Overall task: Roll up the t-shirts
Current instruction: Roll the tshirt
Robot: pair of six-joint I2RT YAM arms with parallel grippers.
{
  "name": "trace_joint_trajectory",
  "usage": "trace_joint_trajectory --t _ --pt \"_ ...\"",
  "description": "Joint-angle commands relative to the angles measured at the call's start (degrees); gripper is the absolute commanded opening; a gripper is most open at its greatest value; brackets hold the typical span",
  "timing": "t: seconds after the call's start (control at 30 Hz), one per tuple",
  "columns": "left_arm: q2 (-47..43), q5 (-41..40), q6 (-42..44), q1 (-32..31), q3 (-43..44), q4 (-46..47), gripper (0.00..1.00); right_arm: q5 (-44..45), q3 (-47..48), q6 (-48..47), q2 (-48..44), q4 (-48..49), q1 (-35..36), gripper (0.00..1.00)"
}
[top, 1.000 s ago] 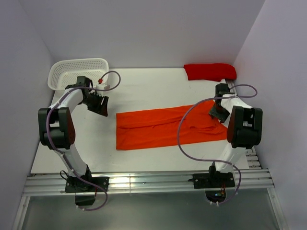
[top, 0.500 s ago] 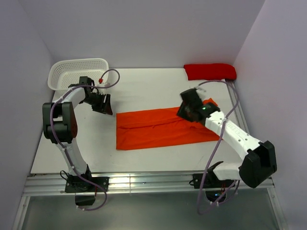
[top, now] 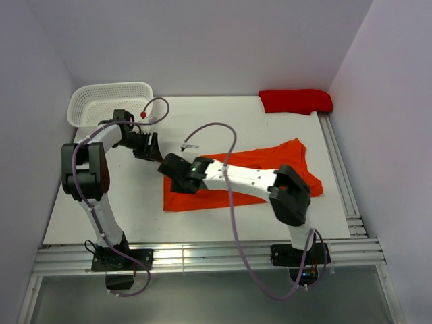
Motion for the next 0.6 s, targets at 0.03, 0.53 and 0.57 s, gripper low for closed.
trace_joint_trajectory --t 0.03,0.53,0.57 --pt "1.1 2.6 1.2 -2.4 0.4 0.3 0.62 0.4 10.5 1.4 8.2 -4.1 3.6 0.45" --pt "4.2 -1.2 -1.6 -5.0 -0.5 2.3 0.62 -2.8 16.9 1.4 18.4 -3.5 6.6 0.47" --pt "4.2 -1.2 -1.7 -5.0 -0.5 2.3 0.61 -2.7 17.2 1.4 18.6 -3.6 6.8 0.47"
